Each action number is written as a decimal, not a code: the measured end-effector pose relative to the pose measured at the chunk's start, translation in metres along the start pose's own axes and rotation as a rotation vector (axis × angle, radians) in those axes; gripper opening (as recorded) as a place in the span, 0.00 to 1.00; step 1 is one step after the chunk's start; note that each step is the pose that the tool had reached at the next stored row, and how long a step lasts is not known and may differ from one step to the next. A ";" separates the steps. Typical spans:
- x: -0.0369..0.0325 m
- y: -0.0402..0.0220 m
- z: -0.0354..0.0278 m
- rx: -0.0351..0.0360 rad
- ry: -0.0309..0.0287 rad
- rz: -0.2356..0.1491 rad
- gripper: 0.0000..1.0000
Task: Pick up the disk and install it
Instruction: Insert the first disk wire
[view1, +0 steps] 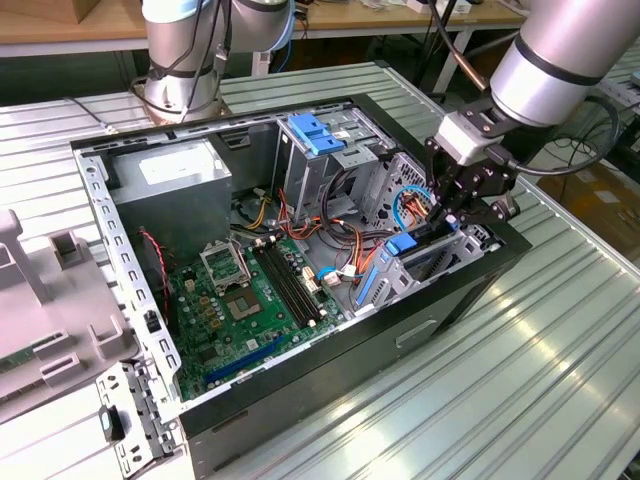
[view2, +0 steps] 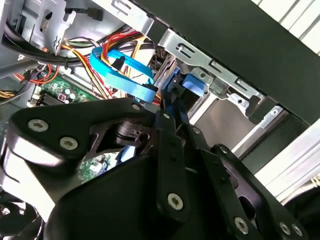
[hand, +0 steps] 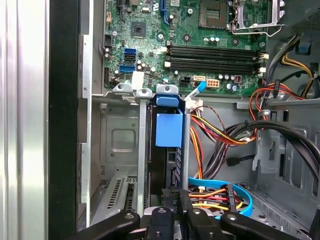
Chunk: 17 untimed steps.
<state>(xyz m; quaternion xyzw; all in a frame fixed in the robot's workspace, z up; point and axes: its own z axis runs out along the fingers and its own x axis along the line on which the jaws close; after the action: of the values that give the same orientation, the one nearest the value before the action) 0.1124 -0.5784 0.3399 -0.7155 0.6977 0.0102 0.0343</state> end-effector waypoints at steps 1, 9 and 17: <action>0.0000 0.0000 0.0000 0.0000 0.0000 0.000 0.17; 0.0000 -0.0001 0.0000 0.0001 -0.0012 0.000 0.31; -0.0010 -0.0007 -0.0157 0.0004 -0.0121 0.000 0.31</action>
<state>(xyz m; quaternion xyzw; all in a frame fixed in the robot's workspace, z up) 0.1126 -0.5784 0.3556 -0.7153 0.6976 0.0145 0.0386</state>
